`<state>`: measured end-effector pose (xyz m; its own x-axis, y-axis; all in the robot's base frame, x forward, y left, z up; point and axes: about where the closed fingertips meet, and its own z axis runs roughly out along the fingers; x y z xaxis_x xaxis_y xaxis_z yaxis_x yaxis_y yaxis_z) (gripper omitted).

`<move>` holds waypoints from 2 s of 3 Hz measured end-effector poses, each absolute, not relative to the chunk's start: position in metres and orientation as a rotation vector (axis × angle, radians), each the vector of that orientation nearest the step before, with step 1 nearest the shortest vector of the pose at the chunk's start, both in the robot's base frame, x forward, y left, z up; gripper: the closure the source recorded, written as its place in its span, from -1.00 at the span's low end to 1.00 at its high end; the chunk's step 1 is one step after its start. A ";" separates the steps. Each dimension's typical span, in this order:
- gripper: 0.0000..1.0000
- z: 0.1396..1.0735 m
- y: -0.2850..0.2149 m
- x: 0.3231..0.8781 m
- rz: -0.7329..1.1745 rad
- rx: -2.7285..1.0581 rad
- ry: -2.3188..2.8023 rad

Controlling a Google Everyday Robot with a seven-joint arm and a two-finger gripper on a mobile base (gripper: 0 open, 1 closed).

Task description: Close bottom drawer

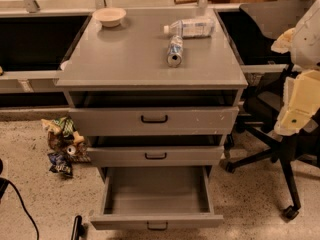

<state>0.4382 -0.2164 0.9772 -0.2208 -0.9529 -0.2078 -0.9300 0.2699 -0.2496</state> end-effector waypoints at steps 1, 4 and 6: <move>-1.00 0.977 -0.216 0.438 -0.102 -1.722 2.229; -1.00 0.936 -0.197 0.432 -0.004 -1.704 2.210; -1.00 0.872 -0.167 0.436 0.109 -1.844 2.122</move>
Offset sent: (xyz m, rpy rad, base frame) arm -0.0026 0.0161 -0.0468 0.0758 0.0216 0.0261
